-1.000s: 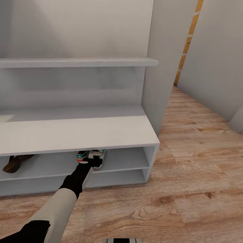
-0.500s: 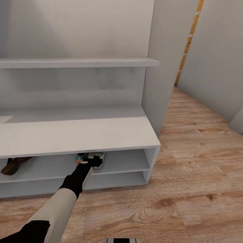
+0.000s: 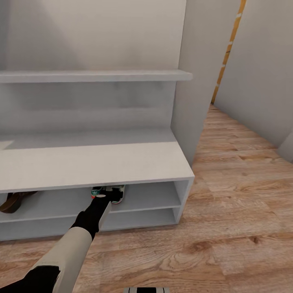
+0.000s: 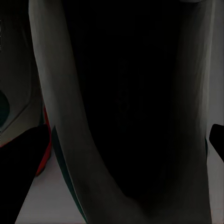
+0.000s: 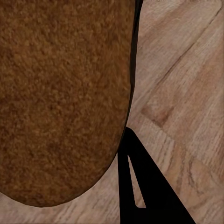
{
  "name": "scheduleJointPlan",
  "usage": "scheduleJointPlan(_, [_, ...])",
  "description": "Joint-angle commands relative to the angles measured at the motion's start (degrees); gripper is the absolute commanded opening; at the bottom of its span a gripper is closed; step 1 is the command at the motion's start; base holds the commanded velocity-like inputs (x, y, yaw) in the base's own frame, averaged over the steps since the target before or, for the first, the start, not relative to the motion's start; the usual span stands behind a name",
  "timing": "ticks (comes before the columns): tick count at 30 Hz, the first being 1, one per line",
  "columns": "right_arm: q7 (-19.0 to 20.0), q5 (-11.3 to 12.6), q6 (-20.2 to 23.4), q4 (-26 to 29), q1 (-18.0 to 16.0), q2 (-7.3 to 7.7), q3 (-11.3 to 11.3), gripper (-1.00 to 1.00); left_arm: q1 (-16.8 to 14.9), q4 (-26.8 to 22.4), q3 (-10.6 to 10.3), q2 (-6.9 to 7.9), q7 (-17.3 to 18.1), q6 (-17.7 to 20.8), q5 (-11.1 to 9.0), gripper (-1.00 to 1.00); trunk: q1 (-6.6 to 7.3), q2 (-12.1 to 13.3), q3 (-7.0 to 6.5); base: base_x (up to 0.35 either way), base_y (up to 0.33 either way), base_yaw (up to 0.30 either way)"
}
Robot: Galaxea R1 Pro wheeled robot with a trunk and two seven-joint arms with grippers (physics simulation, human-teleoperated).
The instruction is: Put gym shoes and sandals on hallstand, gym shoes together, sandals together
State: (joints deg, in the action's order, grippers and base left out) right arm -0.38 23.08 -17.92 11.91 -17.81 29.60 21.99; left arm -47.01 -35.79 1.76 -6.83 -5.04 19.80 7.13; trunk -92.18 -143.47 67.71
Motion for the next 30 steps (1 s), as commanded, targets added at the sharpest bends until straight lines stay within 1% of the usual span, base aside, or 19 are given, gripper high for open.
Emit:
scheduleJointPlan(1, [0.0, 0.6, -0.2, 0.0, 0.0, 0.02, -0.3, -1.00, 0.0, -0.1, 0.2, -0.04, 0.0, 0.3, 0.6, -1.00, 0.01, 0.0, 0.05, 0.005, 0.000, 0.000])
scheduleJointPlan(25, [-0.1, 0.6, -0.2, 0.0, 0.0, 0.02, -0.4, -1.00, 0.0, -0.1, 0.3, 0.12, 0.1, 0.3, 0.5, -1.00, 0.01, 0.0, 0.05, 0.012, 0.000, 0.000])
scheduleJointPlan(26, [-0.1, 0.6, -0.2, 0.0, 0.0, 0.02, -0.4, -1.00, 0.0, -0.1, 0.3, 0.13, 0.1, 0.3, 0.5, 1.00, 0.01, 0.0, 0.05, 0.000, 0.000, 0.000])
scheduleJointPlan(30, [-0.1, 0.6, -0.2, 0.0, 0.0, -0.05, -0.4, -1.00, 0.0, -0.1, 0.4, 0.15, 0.1, 0.3, 0.5, 1.00, 0.01, 0.0, 0.05, 0.000, 0.000, 0.000])
